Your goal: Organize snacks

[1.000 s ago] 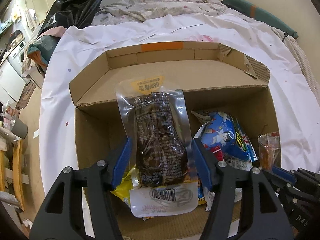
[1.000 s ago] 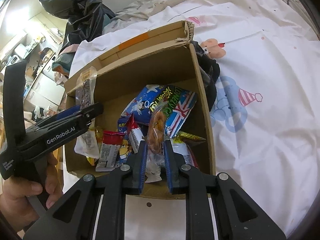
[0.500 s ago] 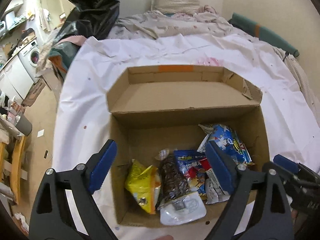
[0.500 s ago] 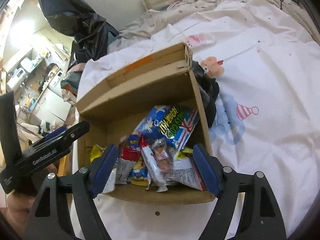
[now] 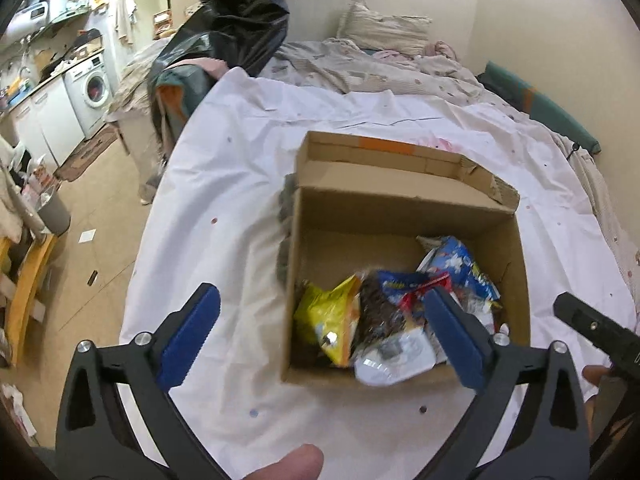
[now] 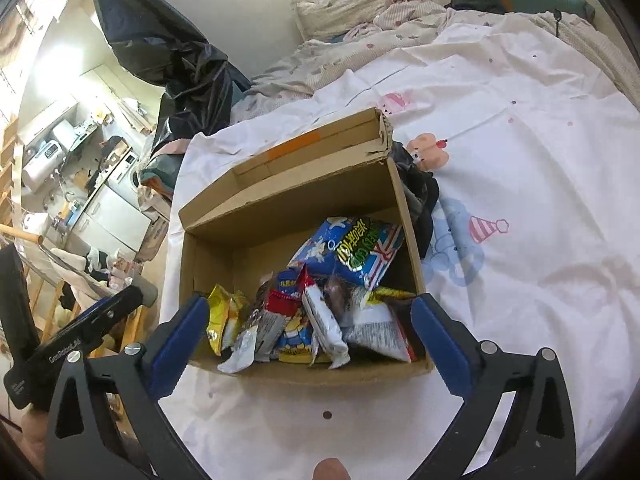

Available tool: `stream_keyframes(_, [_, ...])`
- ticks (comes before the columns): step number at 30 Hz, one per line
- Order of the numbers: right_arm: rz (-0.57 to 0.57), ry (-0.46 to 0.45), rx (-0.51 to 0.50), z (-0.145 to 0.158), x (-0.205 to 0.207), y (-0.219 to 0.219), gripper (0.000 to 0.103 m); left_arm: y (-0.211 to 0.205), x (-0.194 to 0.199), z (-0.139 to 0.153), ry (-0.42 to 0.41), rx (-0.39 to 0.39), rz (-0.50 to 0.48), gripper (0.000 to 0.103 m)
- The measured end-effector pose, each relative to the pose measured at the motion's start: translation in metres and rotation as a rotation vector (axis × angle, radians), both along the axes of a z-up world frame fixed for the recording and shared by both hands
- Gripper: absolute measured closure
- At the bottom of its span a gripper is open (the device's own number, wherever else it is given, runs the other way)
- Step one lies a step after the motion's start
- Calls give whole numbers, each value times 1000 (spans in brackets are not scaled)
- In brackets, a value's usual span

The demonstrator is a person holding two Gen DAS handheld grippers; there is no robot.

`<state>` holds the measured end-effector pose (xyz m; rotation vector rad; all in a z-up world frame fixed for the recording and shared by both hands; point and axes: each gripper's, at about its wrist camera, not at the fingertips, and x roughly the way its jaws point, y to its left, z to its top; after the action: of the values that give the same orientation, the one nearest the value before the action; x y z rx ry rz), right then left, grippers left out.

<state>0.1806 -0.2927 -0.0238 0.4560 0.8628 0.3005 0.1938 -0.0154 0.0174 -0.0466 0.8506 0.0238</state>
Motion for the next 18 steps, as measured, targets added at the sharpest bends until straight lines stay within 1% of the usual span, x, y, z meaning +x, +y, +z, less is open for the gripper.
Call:
stream_keyframes(5, [6, -28, -27, 6, -23, 7, 0, 14, -27, -7, -1, -9, -3, 1])
stream_keyframes(10, [-5, -33, -45, 2, -46, 12, 0, 22, -53, -17, -13, 2, -12, 0])
stream_keyframes(12, [-12, -38, -57, 1, -55, 15, 0, 25, -58, -22, 2, 2, -15, 0])
stream_keyframes(15, [-32, -62, -97, 1, -68, 21, 0, 30, -67, -25, 11, -28, 1, 0])
stream_keyframes(18, [-55, -101, -147, 2, -78, 27, 0, 29, -75, -23, -15, -34, -7, 0])
